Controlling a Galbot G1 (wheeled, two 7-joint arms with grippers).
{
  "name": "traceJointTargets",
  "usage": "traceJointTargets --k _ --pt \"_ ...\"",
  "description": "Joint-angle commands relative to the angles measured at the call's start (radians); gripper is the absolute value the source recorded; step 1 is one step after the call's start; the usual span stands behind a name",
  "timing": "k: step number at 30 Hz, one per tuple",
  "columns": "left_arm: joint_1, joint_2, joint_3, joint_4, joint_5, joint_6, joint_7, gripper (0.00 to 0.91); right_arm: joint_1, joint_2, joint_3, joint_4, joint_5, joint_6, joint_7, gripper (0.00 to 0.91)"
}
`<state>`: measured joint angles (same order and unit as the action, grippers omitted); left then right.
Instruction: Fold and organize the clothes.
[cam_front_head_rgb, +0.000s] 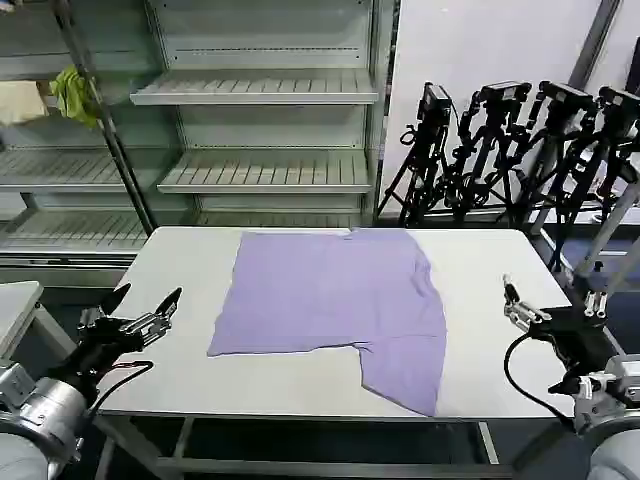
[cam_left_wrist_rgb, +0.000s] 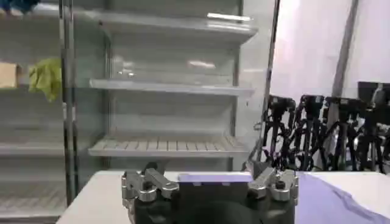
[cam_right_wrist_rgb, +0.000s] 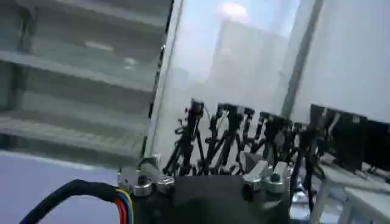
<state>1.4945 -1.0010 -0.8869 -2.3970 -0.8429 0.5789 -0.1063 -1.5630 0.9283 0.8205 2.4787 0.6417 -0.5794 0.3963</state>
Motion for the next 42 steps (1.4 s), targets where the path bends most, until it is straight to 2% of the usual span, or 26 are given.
traceJointTargets --k 1,6,11,18,26,42 --pt "-0.016 -0.005 0.062 0.047 0.014 0.000 0.000 0.907 -0.024 0.011 -0.004 0.003 -0.003 0.000 -0.001 0.907" --pt "-0.046 -0.027 0.122 0.090 0.042 0.000 0.005 0.907 -0.047 0.028 -0.025 -0.012 0.042 0.000 0.020 0.907" --pt "-0.071 -0.071 0.195 0.155 0.075 -0.001 0.017 0.907 -0.063 0.065 -0.098 -0.042 0.055 0.000 0.034 0.907" --pt "-0.102 -0.113 0.257 0.223 0.129 -0.002 0.041 0.907 -0.031 0.128 -0.221 -0.092 0.026 0.001 0.044 0.907" --pt "-0.110 -0.133 0.289 0.262 0.160 -0.002 0.055 0.907 -0.010 0.159 -0.343 -0.118 -0.028 0.001 0.042 0.907" --pt "-0.109 -0.146 0.311 0.295 0.204 -0.003 0.061 0.907 -0.024 0.160 -0.390 -0.107 -0.053 0.001 0.039 0.907"
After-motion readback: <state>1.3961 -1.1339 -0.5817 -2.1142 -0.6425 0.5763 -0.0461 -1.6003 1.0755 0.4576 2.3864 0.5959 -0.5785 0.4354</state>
